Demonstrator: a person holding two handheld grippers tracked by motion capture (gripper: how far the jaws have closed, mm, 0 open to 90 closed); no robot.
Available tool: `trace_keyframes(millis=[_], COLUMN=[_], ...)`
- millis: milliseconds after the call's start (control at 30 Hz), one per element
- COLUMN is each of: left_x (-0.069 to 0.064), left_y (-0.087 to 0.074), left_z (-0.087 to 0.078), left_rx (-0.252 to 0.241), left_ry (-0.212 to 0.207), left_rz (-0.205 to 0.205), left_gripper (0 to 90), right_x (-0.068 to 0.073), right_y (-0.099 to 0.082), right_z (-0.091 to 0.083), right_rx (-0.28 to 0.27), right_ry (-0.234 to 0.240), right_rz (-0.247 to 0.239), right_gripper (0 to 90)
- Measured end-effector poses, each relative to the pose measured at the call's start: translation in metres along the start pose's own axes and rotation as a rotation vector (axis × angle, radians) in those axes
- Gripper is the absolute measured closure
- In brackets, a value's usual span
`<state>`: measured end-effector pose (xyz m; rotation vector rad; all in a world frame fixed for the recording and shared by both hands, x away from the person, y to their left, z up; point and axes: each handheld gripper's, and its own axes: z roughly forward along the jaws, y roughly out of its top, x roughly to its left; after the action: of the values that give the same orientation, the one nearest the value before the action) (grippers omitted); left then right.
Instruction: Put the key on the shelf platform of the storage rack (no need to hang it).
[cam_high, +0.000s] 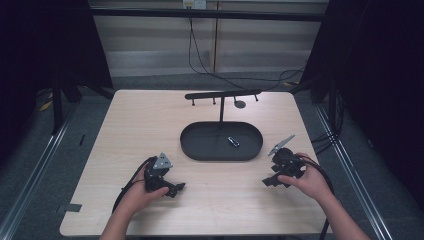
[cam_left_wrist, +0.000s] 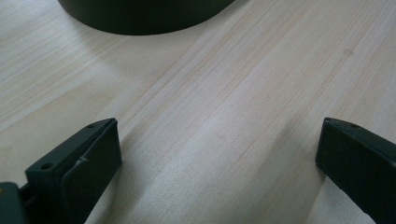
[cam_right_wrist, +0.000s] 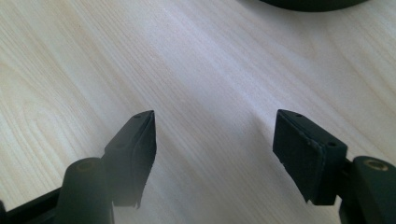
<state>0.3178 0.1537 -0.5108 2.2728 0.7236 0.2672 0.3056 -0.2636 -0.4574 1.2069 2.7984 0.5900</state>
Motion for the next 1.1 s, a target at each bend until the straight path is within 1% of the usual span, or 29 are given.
trace_keyframes(millis=[200, 267, 367, 533, 633, 800, 867, 1033, 1100], left_x=[0.0, 0.0, 0.0, 0.0, 0.0, 0.0, 0.0, 0.0, 0.0], left_y=[0.0, 0.0, 0.0, 0.0, 0.0, 0.0, 0.0, 0.0, 0.0], left_z=[0.0, 0.0, 0.0, 0.0, 0.0, 0.0, 0.0, 0.0, 0.0], left_rx=[0.001, 0.0, 0.0, 0.0, 0.0, 0.0, 0.0, -0.001, 0.0], left_ry=[-0.005, 0.001, 0.0, 0.0, 0.0, 0.001, 0.001, 0.001, 0.0], left_rz=[0.001, 0.001, 0.0, 0.0, 0.0, 0.0, 0.0, 0.0, 0.0], left_gripper=[0.0, 0.0, 0.0, 0.0, 0.0, 0.0, 0.0, 0.0, 0.0], right_x=[0.0, -0.001, -0.001, -0.001, -0.002, -0.001, -0.001, 0.0, 0.001], right_y=[-0.004, -0.005, -0.007, -0.012, -0.013, -0.016, -0.016, -0.016, -0.014], right_z=[0.0, 0.0, 0.001, 0.004, 0.006, 0.01, 0.011, 0.013, 0.014], right_rx=[-0.005, -0.008, -0.01, -0.013, -0.012, -0.006, -0.004, -0.002, -0.007], right_ry=[0.005, -0.002, 0.001, 0.005, 0.002, 0.011, 0.009, 0.011, 0.003], right_rz=[0.012, 0.004, 0.007, 0.024, 0.02, 0.032, 0.025, 0.027, 0.017], right_gripper=[30.3, 30.4, 30.3, 30.2, 30.2, 29.8, 30.0, 30.2, 30.5])
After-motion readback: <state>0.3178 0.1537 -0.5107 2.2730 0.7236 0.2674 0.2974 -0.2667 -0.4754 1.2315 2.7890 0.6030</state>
